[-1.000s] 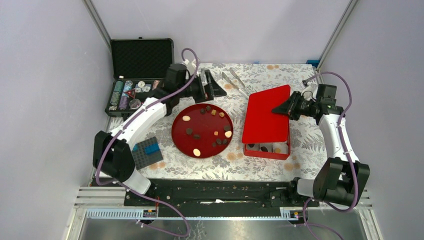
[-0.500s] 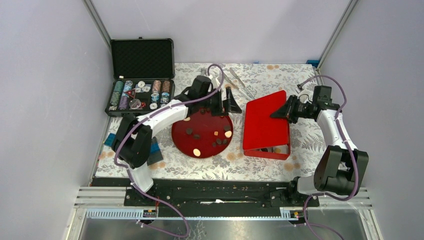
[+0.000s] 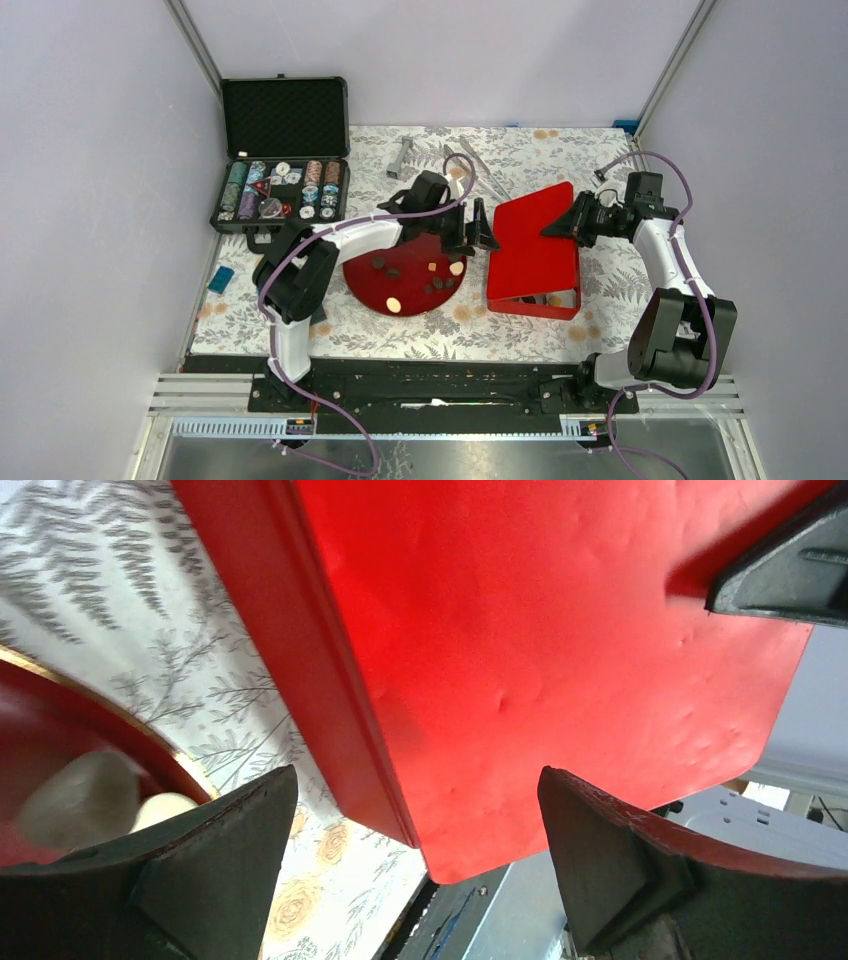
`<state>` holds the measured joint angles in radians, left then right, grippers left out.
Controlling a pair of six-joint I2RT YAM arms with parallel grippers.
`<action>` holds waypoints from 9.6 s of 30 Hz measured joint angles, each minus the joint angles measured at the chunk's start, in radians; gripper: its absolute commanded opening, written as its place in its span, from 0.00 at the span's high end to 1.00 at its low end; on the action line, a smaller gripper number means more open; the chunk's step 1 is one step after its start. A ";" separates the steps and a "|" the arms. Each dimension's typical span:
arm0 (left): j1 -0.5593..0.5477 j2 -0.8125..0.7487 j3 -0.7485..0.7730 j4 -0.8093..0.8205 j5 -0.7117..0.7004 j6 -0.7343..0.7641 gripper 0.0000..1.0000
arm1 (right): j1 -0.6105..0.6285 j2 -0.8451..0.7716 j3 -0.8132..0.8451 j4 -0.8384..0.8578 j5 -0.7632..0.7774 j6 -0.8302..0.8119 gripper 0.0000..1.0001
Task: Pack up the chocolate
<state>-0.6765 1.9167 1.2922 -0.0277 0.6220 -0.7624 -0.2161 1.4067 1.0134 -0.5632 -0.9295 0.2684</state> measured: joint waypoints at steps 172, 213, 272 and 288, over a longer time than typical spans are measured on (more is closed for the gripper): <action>-0.065 0.293 0.396 -0.211 -0.023 0.003 0.07 | 0.720 -0.417 -0.462 0.273 0.814 0.525 0.00; 0.053 0.157 0.372 -0.237 -0.060 0.030 0.07 | 0.488 -0.110 0.083 0.037 1.102 0.326 0.19; 0.298 -0.311 0.007 -0.337 -0.130 0.139 0.04 | 0.343 0.205 0.372 0.099 1.176 0.171 0.09; 0.298 -0.364 0.003 -0.338 -0.192 0.138 0.04 | 0.488 0.527 0.473 0.070 1.269 0.176 0.13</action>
<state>-0.3782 1.5532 1.2957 -0.3653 0.4297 -0.6247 0.2722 1.9339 1.4868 -0.4934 0.3393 0.4442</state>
